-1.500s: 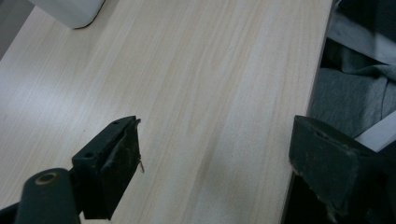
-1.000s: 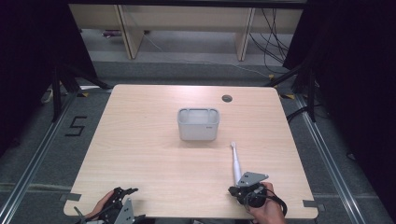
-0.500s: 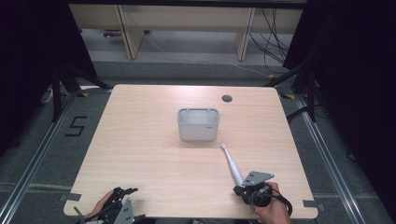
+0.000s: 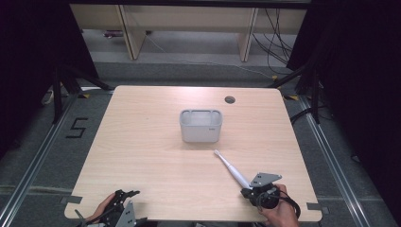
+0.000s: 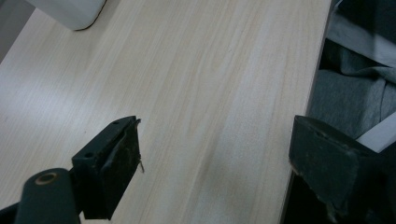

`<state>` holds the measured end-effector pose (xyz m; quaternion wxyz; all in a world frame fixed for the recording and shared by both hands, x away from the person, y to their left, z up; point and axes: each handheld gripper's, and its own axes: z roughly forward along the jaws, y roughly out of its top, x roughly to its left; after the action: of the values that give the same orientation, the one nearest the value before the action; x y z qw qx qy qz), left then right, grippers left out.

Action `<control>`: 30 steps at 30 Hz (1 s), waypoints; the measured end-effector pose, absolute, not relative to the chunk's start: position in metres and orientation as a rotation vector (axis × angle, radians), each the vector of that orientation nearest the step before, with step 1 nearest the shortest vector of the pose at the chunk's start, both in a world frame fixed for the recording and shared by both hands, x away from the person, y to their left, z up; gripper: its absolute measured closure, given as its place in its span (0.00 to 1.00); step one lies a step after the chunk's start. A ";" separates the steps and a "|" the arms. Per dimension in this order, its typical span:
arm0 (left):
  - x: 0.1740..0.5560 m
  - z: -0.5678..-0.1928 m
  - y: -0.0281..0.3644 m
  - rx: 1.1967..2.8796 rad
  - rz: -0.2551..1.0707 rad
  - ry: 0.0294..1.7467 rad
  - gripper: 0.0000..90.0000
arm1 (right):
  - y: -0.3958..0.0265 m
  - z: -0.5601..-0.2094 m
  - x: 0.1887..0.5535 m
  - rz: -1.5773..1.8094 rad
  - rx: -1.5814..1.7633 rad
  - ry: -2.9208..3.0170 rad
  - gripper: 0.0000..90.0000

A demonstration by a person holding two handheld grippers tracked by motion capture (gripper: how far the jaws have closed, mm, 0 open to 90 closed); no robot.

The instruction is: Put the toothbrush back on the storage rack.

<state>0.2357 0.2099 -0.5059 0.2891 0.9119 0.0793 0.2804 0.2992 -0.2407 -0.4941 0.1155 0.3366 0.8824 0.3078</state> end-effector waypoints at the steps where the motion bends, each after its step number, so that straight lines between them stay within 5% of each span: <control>1: 0.236 -0.506 0.210 2.429 0.748 0.209 0.18 | -0.243 -0.494 0.301 0.896 0.970 2.603 0.96; 30: 0.236 -0.506 0.210 2.425 0.743 0.212 0.18 | -0.258 -0.495 0.306 0.851 1.047 2.554 0.95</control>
<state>0.2356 0.2095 -0.5064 0.2938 0.9108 0.0796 0.2791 0.3064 -0.2576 -0.4951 0.1262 0.3596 0.8772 0.2922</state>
